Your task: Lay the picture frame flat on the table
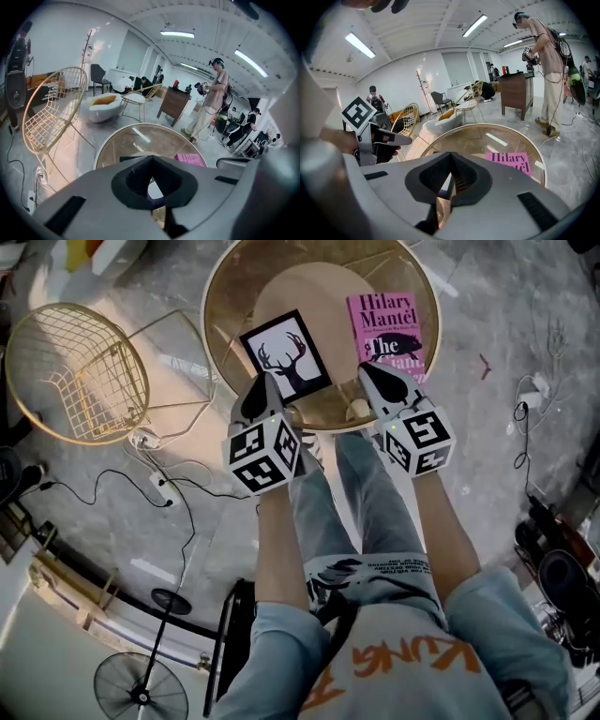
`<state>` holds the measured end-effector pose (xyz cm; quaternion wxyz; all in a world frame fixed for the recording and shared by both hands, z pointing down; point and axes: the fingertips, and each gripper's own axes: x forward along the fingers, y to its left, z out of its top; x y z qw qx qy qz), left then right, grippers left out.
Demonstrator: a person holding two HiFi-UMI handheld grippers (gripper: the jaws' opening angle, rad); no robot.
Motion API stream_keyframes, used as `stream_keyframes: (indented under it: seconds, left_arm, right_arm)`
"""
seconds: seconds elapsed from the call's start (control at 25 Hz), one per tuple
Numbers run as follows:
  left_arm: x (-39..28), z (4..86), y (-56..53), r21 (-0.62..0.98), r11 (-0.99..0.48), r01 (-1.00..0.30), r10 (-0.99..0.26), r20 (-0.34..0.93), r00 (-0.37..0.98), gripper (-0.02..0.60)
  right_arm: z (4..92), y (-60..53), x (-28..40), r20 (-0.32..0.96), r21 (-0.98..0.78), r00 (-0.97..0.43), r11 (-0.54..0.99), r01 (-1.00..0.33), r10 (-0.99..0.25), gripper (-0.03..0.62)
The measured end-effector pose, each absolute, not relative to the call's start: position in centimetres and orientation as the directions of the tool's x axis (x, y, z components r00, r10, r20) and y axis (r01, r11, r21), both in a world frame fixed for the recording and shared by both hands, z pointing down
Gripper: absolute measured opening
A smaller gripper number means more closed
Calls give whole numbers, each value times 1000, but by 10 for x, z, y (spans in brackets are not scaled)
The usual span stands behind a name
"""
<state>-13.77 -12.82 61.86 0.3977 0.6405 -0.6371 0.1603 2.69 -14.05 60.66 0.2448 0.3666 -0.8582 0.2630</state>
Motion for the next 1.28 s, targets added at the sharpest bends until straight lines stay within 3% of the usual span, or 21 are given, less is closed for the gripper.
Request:
stream_keyframes:
  seconds: [0.68,1.28]
  left_arm:
    - [-130,380,-149,234,123,-964,-901,435,-10,18]
    - [-110,225,-156,79,48,-996,-989,146,-36,18]
  right_arm:
    - [395,-191,41,420,-245,-647,607,-756,-636,-3]
    - [228,-209,64,194,-43,-620,624,-780,-761,-2]
